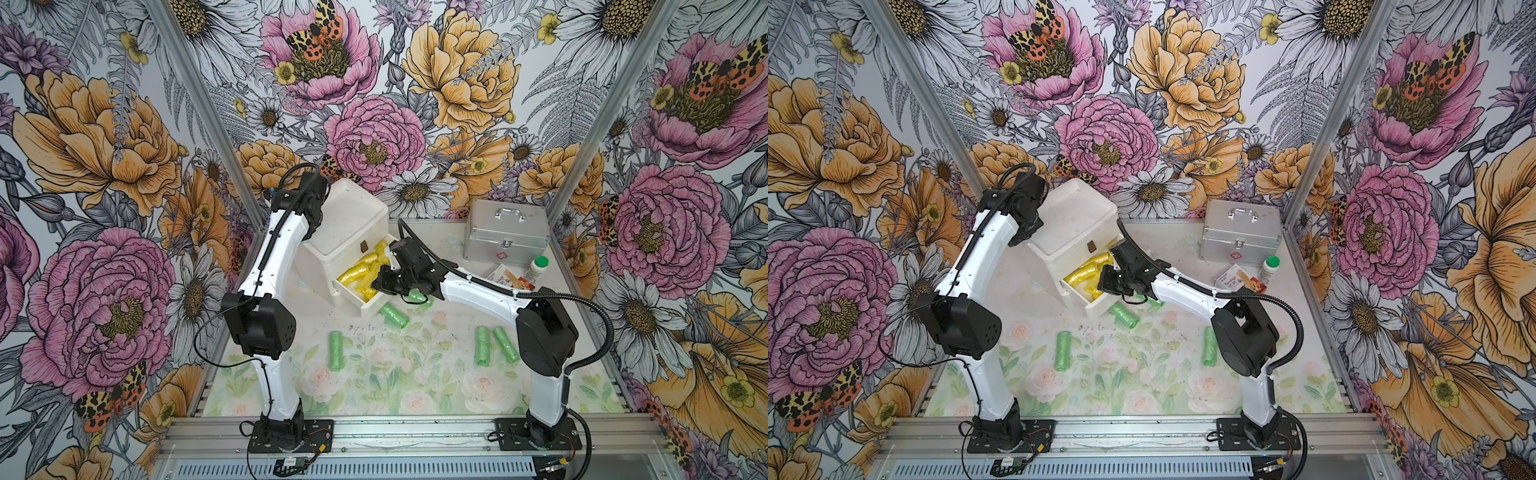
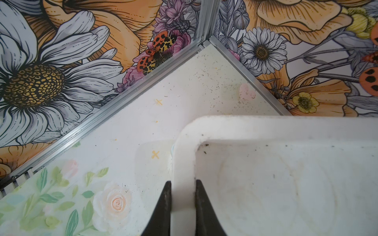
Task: Sort the rolls of trash bags by color and place them into the drawer
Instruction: Adjust the roll of trash bags in the drawer.
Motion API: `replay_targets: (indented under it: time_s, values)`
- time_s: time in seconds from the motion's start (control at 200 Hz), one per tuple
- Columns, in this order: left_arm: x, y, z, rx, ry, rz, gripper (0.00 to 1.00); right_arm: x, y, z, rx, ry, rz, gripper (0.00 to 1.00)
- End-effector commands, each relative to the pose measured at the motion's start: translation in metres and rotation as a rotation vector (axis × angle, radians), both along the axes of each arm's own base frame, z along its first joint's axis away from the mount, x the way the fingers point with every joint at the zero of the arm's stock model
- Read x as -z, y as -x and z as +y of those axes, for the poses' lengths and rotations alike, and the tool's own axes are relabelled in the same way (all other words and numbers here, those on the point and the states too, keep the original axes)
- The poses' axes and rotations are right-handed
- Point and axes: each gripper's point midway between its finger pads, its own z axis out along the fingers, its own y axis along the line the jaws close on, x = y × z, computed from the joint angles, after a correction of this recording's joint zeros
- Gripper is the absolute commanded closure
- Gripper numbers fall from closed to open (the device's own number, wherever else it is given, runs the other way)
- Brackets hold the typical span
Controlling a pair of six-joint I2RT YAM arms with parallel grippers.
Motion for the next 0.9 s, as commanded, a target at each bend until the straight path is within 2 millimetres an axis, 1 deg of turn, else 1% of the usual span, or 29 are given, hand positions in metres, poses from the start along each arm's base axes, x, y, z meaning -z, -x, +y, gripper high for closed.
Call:
replay_targets:
  time_s: [0.0, 0.105, 0.23, 0.36, 0.435, 0.48, 0.525, 0.611, 0.711, 0.816, 0.896]
  values:
    - [0.069, 0.004, -0.051, 0.101, 0.153, 0.199, 1.00, 0.020, -0.004, -0.005, 0.018, 0.043, 0.040, 1.00]
    - [0.068, 0.004, -0.051, 0.104, 0.153, 0.195, 1.00, 0.003, -0.009, -0.003, 0.016, 0.012, 0.014, 1.00]
    - [0.066, 0.004, -0.050, 0.104, 0.150, 0.192, 1.00, -0.030, -0.015, -0.006, 0.018, -0.038, -0.031, 1.00]
    - [0.065, 0.005, -0.050, 0.104, 0.150, 0.190, 1.00, -0.061, -0.021, -0.024, 0.043, -0.076, -0.079, 1.00]
    - [0.066, 0.005, -0.050, 0.104, 0.151, 0.194, 1.00, -0.074, -0.022, -0.038, 0.062, -0.085, -0.102, 1.00]
    - [0.067, 0.005, -0.050, 0.104, 0.152, 0.195, 1.00, -0.078, -0.022, -0.047, 0.073, -0.084, -0.113, 1.00]
    - [0.068, 0.005, -0.050, 0.104, 0.153, 0.197, 1.00, -0.080, -0.021, -0.058, 0.091, -0.080, -0.119, 1.00]
    - [0.067, 0.004, -0.051, 0.107, 0.159, 0.193, 1.00, -0.073, -0.018, -0.081, 0.129, -0.054, -0.117, 1.00]
    - [0.065, 0.003, -0.052, 0.109, 0.165, 0.188, 1.00, -0.056, -0.013, -0.106, 0.176, -0.014, -0.099, 1.00]
    - [0.065, 0.004, -0.053, 0.111, 0.165, 0.190, 1.00, -0.037, -0.008, -0.123, 0.204, 0.021, -0.071, 1.00]
    - [0.066, 0.005, -0.054, 0.111, 0.166, 0.191, 1.00, -0.025, -0.005, -0.129, 0.209, 0.043, -0.054, 1.00]
